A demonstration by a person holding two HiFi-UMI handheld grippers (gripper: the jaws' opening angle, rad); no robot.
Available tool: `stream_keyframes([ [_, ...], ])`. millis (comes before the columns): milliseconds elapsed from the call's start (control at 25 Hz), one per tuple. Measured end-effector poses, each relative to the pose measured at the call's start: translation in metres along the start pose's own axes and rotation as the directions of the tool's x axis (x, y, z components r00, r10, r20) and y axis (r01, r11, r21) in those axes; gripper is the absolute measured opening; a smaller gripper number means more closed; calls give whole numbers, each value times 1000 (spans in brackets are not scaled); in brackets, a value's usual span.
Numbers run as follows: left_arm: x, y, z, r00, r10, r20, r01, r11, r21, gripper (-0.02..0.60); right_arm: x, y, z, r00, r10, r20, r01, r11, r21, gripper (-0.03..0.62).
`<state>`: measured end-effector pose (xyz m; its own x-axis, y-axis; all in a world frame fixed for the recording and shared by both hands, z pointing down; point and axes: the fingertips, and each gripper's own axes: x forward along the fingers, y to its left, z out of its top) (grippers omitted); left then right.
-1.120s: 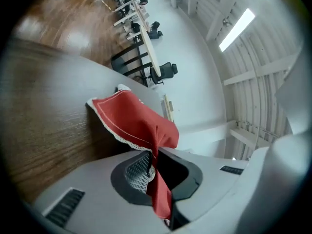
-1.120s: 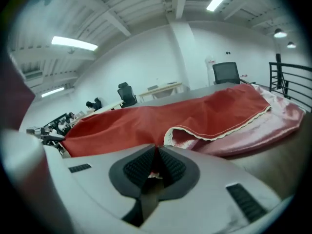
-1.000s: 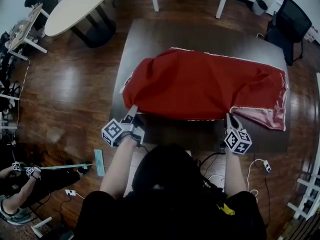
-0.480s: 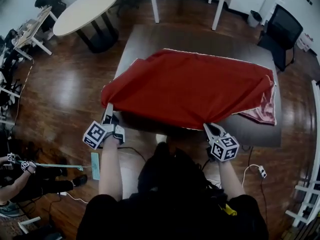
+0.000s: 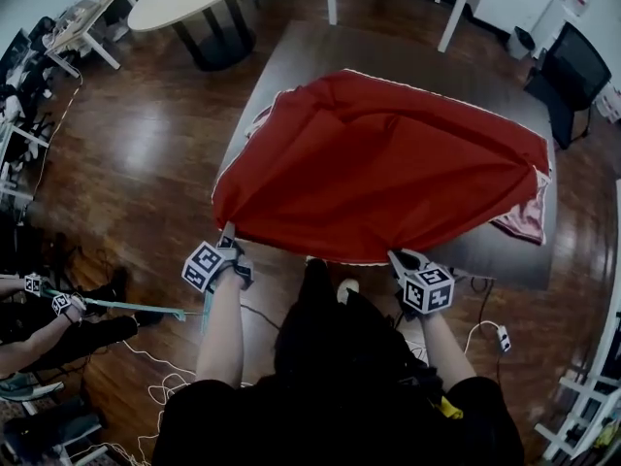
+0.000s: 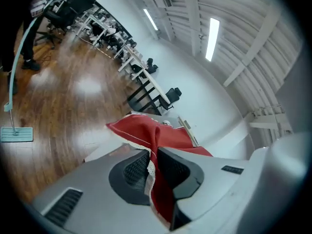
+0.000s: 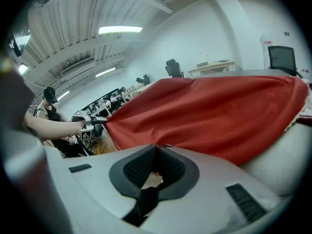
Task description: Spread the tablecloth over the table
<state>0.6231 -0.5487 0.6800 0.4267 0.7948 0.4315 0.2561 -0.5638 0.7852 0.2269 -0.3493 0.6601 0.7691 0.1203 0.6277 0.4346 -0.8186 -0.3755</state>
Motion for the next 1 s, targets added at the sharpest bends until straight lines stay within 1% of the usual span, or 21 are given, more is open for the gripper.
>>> stream_keyframes([
  [40, 0, 10, -5, 1000, 20, 4, -20, 1000, -18, 45, 2, -1, -5, 1000, -8, -18, 8, 1000, 5, 15],
  [80, -1, 20, -8, 999, 43, 12, -43, 999, -33, 88, 4, -2, -11, 999, -18, -37, 18, 1000, 10, 15],
  [120, -3, 28, -10, 997, 69, 24, -68, 997, -44, 166, 4, -3, -16, 998, -30, -53, 31, 999, 10, 17],
  [160, -7, 36, -10, 994, 98, 42, -96, 994, -49, 190, 4, -5, -19, 997, -45, -62, 46, 999, 6, 20],
  [200, -12, 42, -9, 989, 131, 63, -128, 991, -44, 196, 2, -8, -21, 996, -63, -65, 63, 998, 0, 38],
  [240, -17, 46, -7, 983, 166, 84, -164, 986, -29, 244, 0, -12, -22, 995, -83, -63, 83, 997, -6, 74],
  [280, -23, 48, -3, 974, 200, 105, -200, 980, -4, 259, -3, -17, -22, 993, -105, -57, 104, 994, -11, 111],
  [320, -29, 45, 1, 965, 226, 131, -232, 972, 31, 259, -7, -22, -20, 991, -128, -47, 127, 992, -16, 140],
  [360, -34, 36, 5, 958, 240, 160, -254, 964, 76, 259, -11, -28, -17, 988, -152, -31, 151, 988, -21, 143],
  [400, -37, 22, 8, 953, 236, 189, -263, 956, 131, 259, -16, -34, -13, 984, -176, -12, 175, 984, -26, 144],
  [480, -34, -19, 7, 956, 190, 224, -246, 935, 255, 259, -23, -45, 0, 976, -216, 33, 217, 976, -35, 143],
  [520, -29, -41, 1, 963, 151, 223, -217, 925, 311, 255, -26, -50, 6, 972, -229, 54, 231, 972, -36, 144],
  [560, -21, -62, -8, 973, 103, 208, -174, 917, 359, 255, -29, -54, 12, 969, -238, 73, 240, 970, -33, 144],
  [640, -5, -102, -32, 990, 8, 144, -72, 894, 442, 255, -34, -59, 21, 963, -247, 109, 251, 968, -22, 144],
  [720, 9, -142, -58, 995, -71, 66, 27, 858, 513, 250, -40, -62, 28, 956, -257, 141, 262, 965, -16, 144],
  [760, 15, -162, -72, 994, -109, 24, 79, 837, 542, 241, -44, -64, 31, 951, -266, 158, 271, 962, -13, 143],
  [800, 20, -182, -87, 989, -145, -20, 131, 815, 565, 240, -50, -66, 34, 945, -278, 174, 284, 959, -9, 144],
  [880, 26, -221, -119, 971, -211, -111, 235, 768, 596, 226, -67, -71, 38, 927, -311, 208, 317, 948, 5, 144],
  [960, 29, -259, -155, 941, -268, -208, 339, 713, 614, 222, -90, -78, 39, 903, -357, 240, 359, 933, 38, 143],
  [1000, 31, -277, -175, 921, -292, -258, 390, 683, 617, 206, -104, -84, 38, 887, -385, 254, 382, 922, 64, 144],
])
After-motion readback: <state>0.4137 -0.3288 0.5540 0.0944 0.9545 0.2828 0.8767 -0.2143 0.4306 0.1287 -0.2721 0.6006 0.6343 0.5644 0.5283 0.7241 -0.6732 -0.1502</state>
